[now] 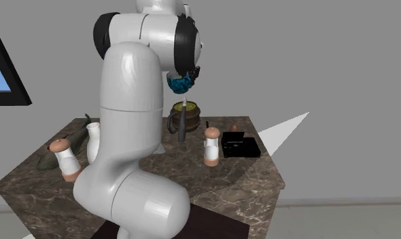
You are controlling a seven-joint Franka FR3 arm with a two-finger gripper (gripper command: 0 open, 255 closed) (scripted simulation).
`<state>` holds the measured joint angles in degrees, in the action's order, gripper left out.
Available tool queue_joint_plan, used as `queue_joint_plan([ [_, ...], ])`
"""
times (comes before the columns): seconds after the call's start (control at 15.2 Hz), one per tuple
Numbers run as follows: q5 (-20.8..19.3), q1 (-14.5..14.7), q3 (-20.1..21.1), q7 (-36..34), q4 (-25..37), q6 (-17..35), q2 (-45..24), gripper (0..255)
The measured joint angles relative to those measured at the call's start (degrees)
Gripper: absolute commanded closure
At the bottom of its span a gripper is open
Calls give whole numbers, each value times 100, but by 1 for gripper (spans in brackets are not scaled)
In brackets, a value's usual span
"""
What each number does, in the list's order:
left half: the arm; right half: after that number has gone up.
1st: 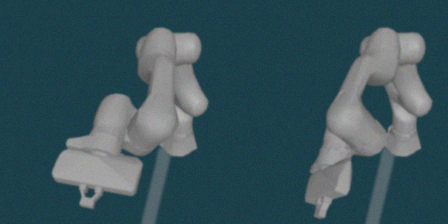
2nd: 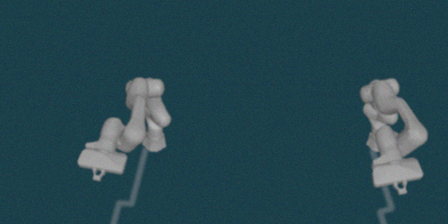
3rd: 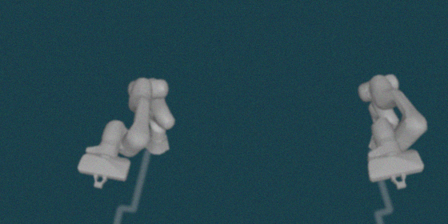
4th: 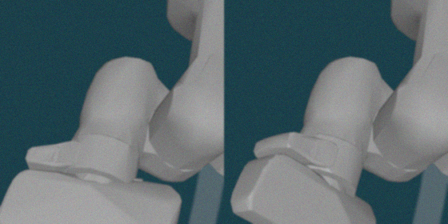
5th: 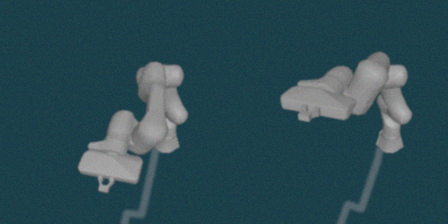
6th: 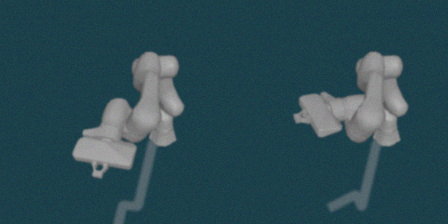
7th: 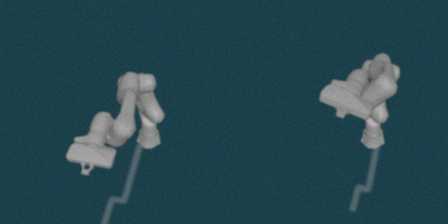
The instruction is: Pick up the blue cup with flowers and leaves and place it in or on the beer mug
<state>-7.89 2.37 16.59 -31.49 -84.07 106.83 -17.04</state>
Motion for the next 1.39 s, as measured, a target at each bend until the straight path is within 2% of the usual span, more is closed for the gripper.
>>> queue_joint_plan([
  [0.2,-63,46,-8,-47,153,47,-214,255],
  [1.19,-162,25,-50,-161,-747,1111,-391,255],
  [1.39,-167,22,-55,-162,-786,1164,-405,255],
])
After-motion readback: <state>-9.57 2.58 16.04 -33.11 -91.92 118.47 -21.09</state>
